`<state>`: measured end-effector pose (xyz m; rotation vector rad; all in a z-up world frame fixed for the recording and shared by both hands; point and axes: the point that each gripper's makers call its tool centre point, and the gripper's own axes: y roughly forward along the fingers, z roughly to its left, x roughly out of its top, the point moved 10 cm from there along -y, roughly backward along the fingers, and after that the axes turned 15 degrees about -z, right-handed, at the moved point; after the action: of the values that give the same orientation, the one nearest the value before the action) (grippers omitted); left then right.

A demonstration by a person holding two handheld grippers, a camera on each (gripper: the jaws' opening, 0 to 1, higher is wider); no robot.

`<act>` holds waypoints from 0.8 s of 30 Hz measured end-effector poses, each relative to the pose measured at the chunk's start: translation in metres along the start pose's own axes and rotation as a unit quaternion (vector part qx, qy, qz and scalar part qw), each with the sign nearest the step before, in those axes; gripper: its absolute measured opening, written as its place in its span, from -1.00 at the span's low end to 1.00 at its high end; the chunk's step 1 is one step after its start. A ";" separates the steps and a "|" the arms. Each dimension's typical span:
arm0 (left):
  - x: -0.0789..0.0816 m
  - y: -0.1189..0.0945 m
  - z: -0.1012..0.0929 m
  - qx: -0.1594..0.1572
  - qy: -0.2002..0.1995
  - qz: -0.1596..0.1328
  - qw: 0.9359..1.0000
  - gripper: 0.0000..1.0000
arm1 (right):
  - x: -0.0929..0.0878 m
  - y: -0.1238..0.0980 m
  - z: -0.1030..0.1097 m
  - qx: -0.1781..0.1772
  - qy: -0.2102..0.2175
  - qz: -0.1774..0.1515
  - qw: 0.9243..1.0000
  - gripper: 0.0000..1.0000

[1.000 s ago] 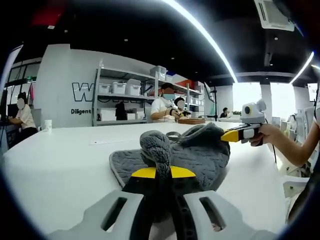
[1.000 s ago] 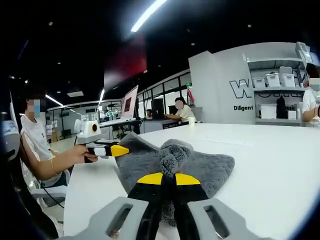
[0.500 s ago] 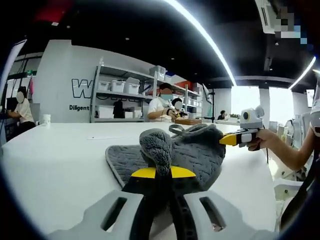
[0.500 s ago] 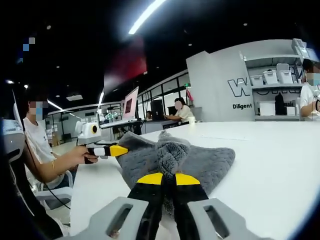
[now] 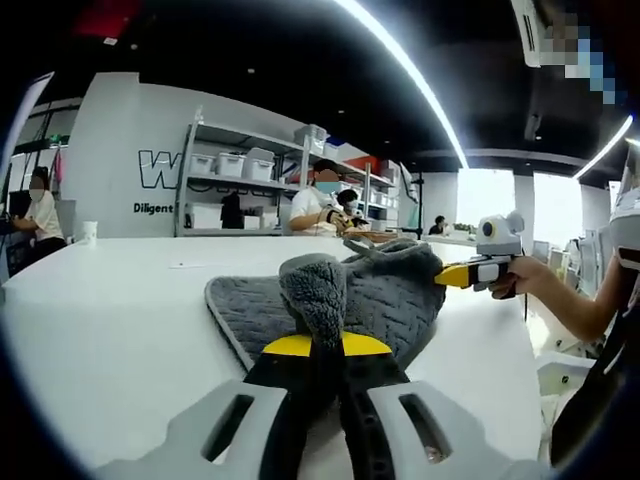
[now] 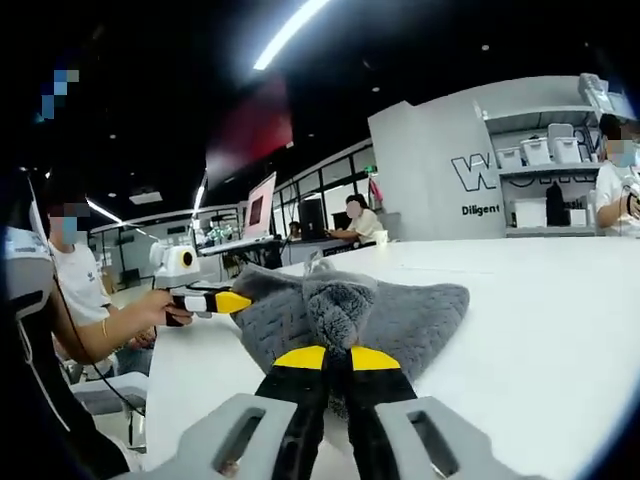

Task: Open the folded towel by lifting each exposed corner and separating the folded layers until the towel lies flat within the target outline without major curled edges

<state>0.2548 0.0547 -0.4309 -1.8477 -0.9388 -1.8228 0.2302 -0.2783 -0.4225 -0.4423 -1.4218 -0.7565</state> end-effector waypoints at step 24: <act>-0.004 -0.016 -0.014 0.002 0.004 0.017 1.000 -0.89 | -0.007 -0.017 0.012 0.012 -0.004 0.018 1.000 -1.00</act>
<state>0.2333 0.0558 -0.4362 -1.8412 -0.9013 -1.8053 0.2102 -0.2799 -0.4309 -0.4521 -1.4244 -0.7081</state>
